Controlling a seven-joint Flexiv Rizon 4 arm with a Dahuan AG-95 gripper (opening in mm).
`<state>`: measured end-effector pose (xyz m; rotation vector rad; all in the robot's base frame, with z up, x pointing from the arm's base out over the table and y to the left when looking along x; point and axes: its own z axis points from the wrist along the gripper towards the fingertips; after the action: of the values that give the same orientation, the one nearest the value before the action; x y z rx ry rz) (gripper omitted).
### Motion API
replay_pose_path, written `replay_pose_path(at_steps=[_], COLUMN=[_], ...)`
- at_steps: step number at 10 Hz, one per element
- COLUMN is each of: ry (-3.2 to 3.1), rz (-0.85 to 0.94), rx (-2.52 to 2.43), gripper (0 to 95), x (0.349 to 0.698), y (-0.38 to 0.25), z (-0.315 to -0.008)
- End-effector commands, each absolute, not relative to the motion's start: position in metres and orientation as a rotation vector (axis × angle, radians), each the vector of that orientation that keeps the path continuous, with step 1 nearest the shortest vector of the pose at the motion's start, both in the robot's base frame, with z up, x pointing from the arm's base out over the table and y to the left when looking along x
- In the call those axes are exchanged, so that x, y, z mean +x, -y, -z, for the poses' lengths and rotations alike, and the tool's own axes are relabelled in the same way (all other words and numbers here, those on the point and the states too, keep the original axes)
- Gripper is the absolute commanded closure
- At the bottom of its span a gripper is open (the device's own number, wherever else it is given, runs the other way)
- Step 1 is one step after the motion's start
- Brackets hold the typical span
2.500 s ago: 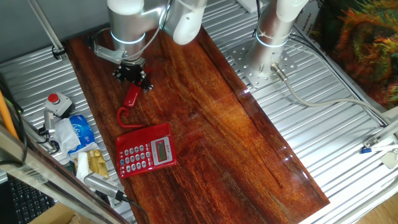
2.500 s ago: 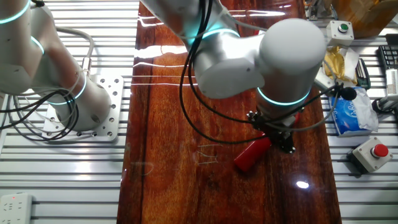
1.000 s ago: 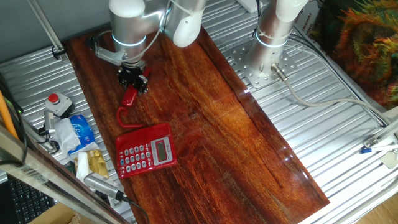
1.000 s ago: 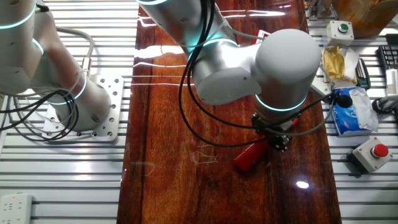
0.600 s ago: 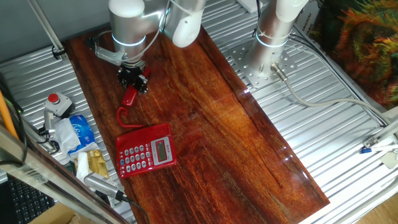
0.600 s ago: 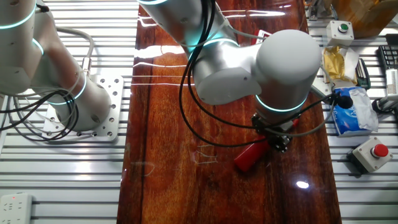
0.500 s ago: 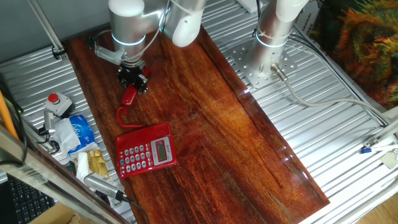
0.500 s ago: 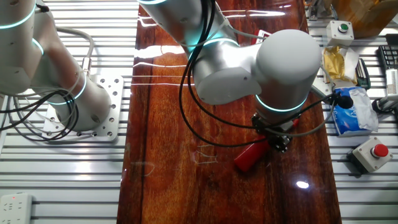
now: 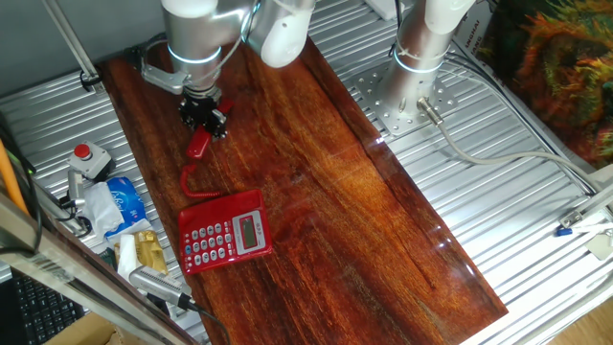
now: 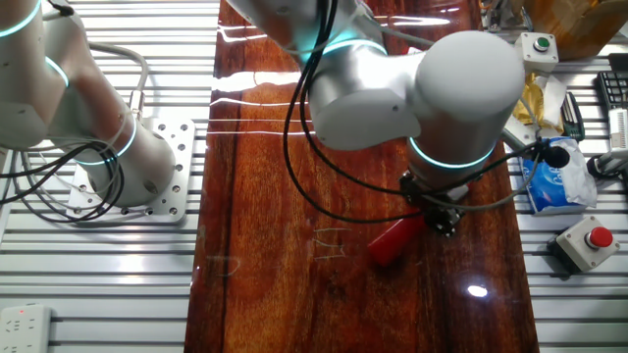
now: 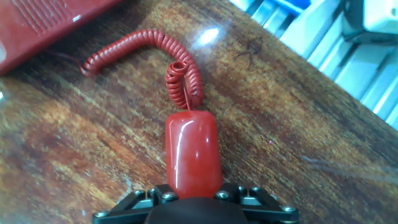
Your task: Place the handset of the telephone on the corresponding phone cradle
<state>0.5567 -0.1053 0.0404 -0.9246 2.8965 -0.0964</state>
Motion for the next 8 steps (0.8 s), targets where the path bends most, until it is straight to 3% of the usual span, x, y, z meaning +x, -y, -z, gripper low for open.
replay_pose_path(at_steps=[1,8], ry=[-2.972,-3.112], rz=[0.067,0.002], rx=[-0.712,-0.088], gripper=[95.0,95.0], x=[0.559,0.569], y=[0.098,0.064], z=[-0.048,-0.071])
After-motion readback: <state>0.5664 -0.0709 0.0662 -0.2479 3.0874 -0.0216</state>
